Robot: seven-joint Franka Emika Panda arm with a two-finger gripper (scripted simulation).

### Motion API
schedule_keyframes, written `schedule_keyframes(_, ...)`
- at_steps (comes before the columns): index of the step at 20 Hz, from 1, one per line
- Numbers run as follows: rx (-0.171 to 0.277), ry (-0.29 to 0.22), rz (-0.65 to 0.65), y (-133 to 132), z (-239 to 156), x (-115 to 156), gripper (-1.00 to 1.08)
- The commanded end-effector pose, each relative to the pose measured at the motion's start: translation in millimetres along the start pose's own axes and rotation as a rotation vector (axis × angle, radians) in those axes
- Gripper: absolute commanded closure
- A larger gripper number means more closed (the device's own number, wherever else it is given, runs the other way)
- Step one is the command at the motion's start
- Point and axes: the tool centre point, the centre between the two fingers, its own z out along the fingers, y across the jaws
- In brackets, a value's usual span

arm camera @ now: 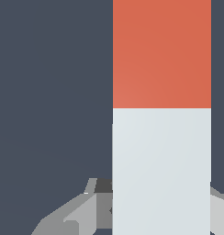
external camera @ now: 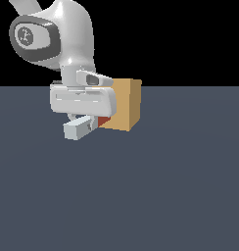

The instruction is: Insert the peg into the horizontal hole in a box.

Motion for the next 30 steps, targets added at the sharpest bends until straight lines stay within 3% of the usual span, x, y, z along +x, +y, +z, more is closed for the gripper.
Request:
schedule_keyframes(1, -0.003, 0.001, 0.013, -8, -5, 12, 1.08)
schedule_keyframes(10, -0.003, 0.001, 0.034, -23, -10, 34, 1.08)
schedule_keyframes(25, -0.002, 0.001, 0.035, -23, -11, 39, 1.08)
schedule_keyframes(30, -0.002, 0.001, 0.035, -23, -11, 52, 1.08)
